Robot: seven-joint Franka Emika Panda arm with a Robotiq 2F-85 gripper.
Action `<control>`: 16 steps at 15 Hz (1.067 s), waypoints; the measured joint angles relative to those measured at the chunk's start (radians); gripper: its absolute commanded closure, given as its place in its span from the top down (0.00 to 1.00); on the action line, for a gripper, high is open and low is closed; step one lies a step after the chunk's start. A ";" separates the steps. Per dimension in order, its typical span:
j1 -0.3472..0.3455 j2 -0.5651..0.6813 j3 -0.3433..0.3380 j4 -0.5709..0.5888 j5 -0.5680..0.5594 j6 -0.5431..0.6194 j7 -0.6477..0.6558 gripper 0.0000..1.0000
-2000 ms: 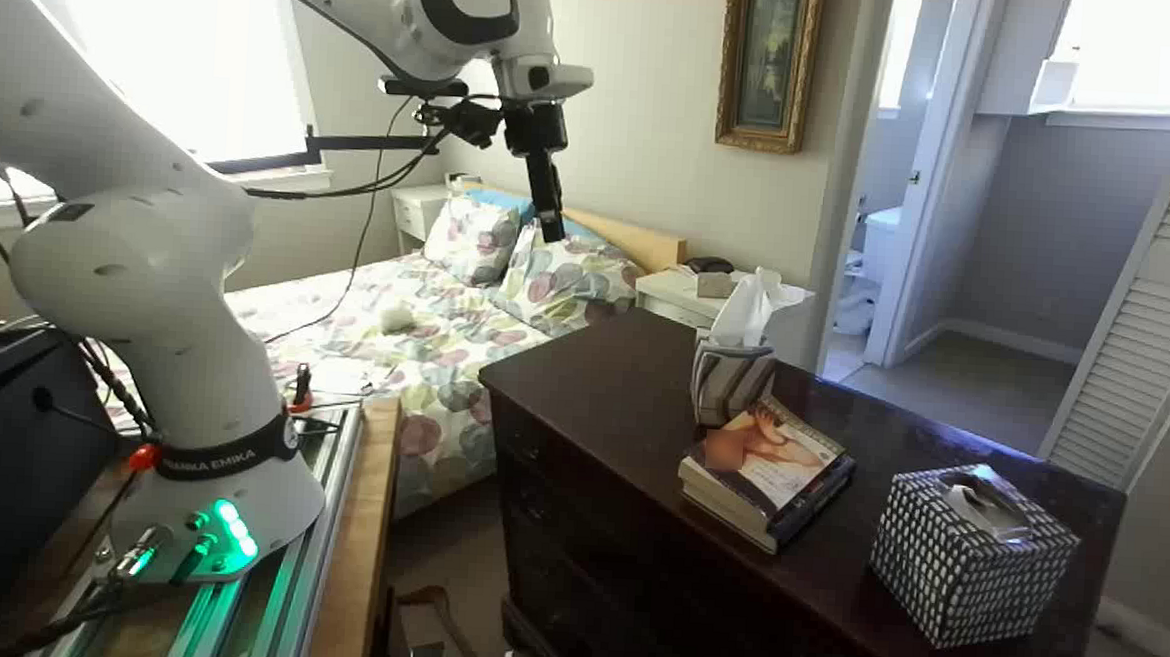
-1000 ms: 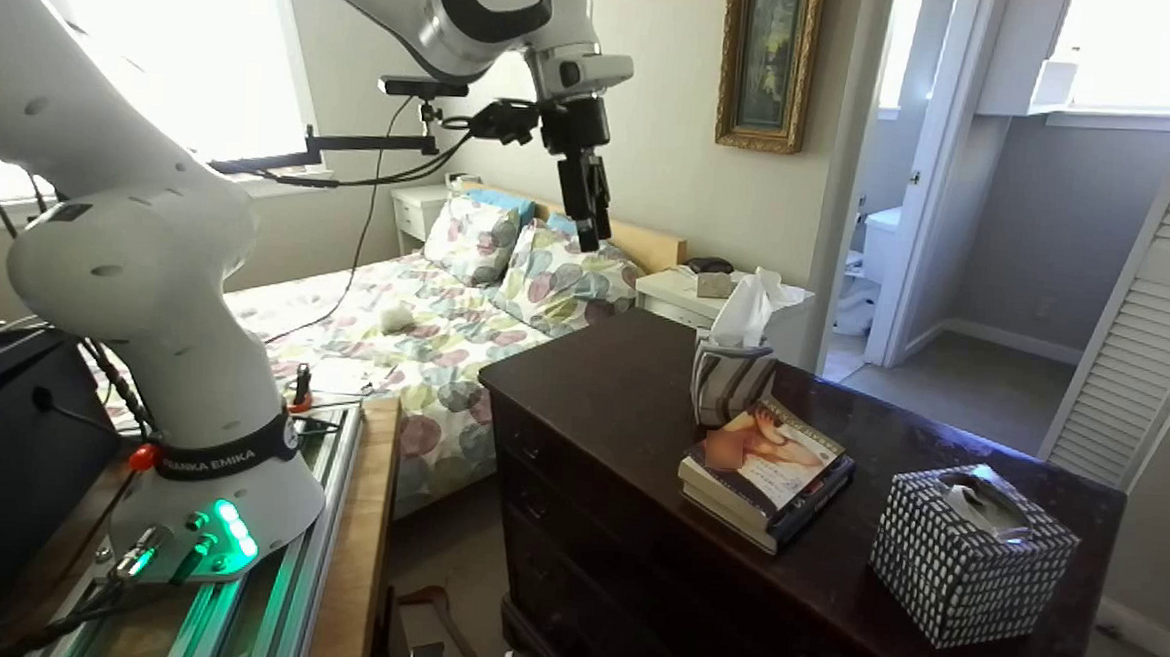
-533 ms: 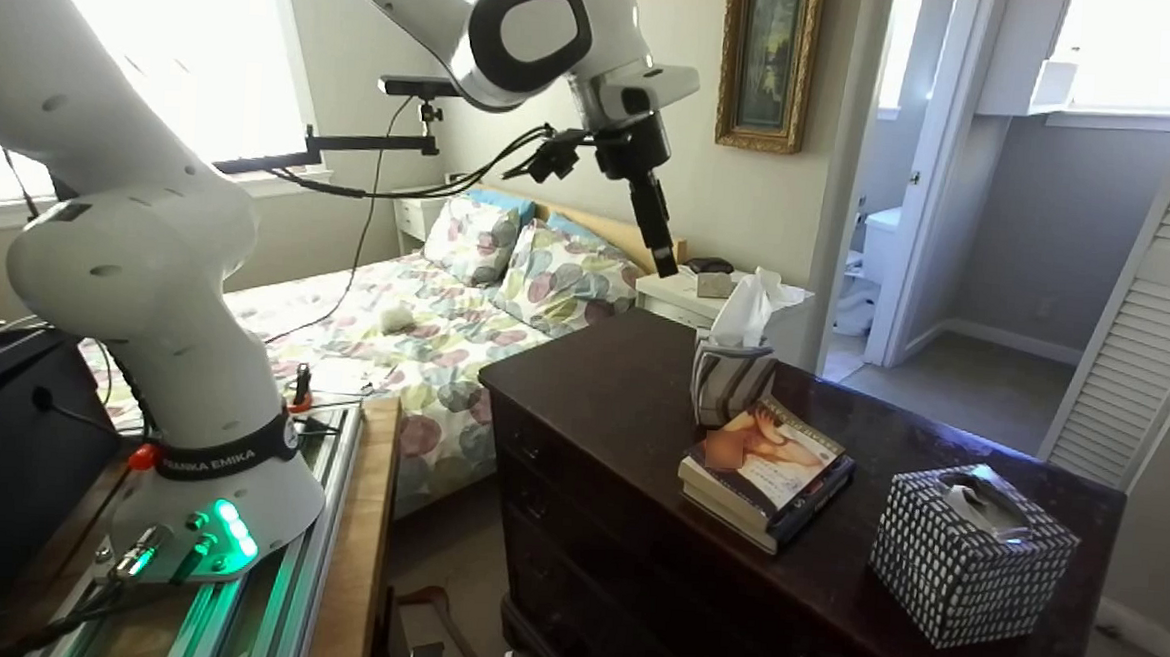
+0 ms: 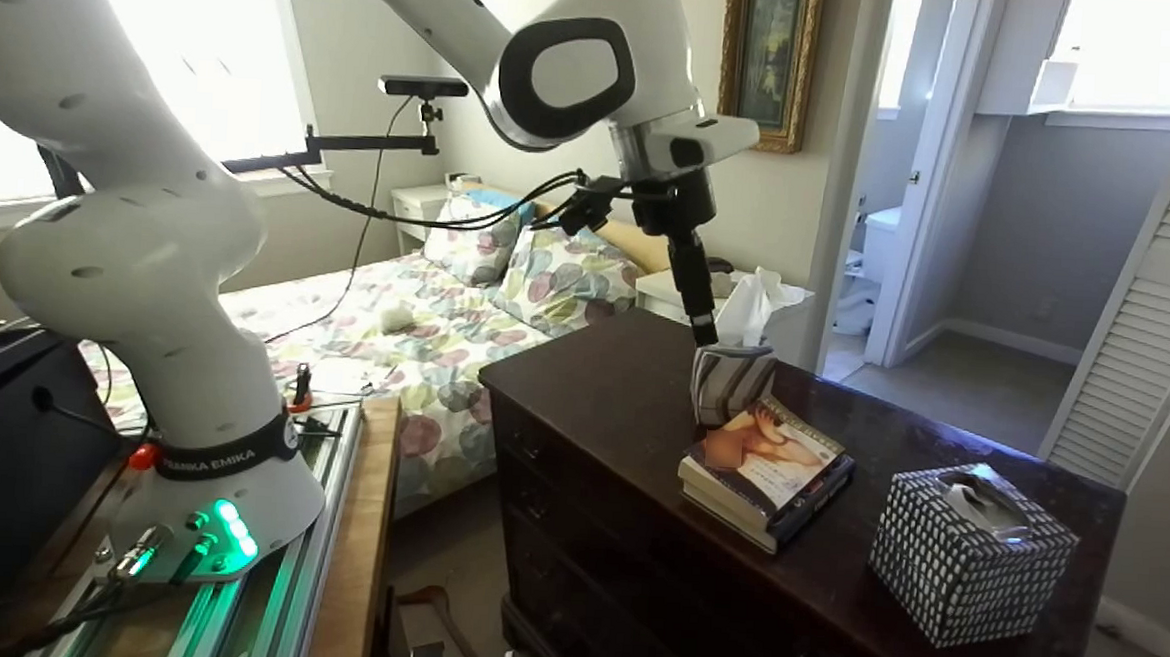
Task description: Stack the tissue boxes on the book, then pull out a tissue
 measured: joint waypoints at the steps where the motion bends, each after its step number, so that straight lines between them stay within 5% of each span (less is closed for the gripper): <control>1: -0.014 0.007 0.000 0.006 -0.014 -0.002 0.013 1.00; 11: -0.017 0.025 -0.014 0.024 -0.015 0.000 0.017 1.00; 16: -0.014 0.094 -0.074 0.092 0.053 0.040 -0.107 1.00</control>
